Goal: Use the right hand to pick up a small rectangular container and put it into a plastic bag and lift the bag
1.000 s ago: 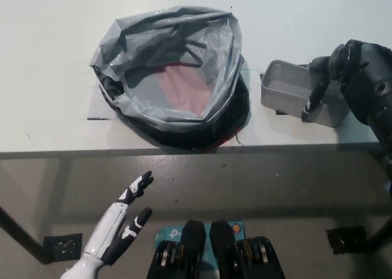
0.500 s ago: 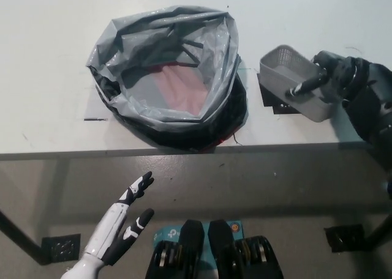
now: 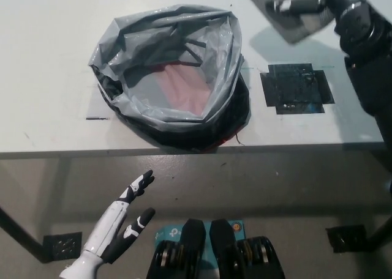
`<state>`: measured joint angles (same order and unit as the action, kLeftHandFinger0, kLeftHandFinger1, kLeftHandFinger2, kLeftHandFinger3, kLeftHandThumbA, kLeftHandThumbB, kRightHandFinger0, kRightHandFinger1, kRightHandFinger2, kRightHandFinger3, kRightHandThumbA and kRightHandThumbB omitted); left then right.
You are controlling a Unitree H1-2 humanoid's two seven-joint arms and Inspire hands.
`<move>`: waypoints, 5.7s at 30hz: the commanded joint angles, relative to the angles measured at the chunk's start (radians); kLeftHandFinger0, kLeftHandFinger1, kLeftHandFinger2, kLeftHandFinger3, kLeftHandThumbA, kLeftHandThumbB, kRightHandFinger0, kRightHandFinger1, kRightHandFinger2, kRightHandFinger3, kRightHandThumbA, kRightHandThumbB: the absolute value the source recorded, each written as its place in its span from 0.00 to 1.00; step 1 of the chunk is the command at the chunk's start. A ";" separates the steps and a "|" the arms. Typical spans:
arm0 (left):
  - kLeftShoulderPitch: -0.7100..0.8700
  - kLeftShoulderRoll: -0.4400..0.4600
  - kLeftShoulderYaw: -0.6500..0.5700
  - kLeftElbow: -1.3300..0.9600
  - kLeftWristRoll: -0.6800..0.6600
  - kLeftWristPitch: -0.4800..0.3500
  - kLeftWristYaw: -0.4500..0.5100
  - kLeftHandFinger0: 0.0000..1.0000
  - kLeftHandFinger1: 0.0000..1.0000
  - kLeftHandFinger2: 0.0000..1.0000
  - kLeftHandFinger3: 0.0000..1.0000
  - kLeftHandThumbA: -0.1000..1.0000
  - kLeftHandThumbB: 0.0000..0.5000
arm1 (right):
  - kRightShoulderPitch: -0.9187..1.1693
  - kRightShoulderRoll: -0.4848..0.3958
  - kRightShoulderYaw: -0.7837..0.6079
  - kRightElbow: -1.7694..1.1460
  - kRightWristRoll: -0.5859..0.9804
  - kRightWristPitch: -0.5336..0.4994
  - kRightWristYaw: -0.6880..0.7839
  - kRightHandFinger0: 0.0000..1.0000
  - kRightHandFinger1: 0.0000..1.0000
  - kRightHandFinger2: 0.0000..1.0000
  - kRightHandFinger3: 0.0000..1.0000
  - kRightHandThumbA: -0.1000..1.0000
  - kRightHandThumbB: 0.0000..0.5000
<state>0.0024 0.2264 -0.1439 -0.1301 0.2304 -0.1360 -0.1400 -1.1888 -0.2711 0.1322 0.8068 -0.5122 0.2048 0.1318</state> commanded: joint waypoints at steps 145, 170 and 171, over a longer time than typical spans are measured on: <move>-0.018 -0.002 -0.002 -0.013 -0.004 -0.016 -0.037 1.00 1.00 1.00 1.00 0.94 0.51 | 0.022 0.121 0.168 -0.026 -0.016 -0.059 -0.119 1.00 1.00 1.00 1.00 0.87 0.91; -0.015 -0.003 -0.002 -0.017 -0.001 -0.016 -0.036 1.00 1.00 1.00 1.00 0.95 0.52 | 0.006 0.175 0.097 0.141 0.089 0.011 -0.094 1.00 1.00 1.00 1.00 0.86 0.94; -0.015 -0.003 -0.002 -0.017 0.001 -0.016 -0.035 1.00 1.00 1.00 1.00 0.95 0.53 | 0.004 0.177 0.095 0.148 0.092 0.013 -0.093 1.00 1.00 1.00 1.00 0.86 0.94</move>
<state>-0.0159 0.2236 -0.1493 -0.1299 0.2305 -0.1246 -0.1887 -1.1144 -0.1138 0.2656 0.9296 -0.4777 0.2009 0.0481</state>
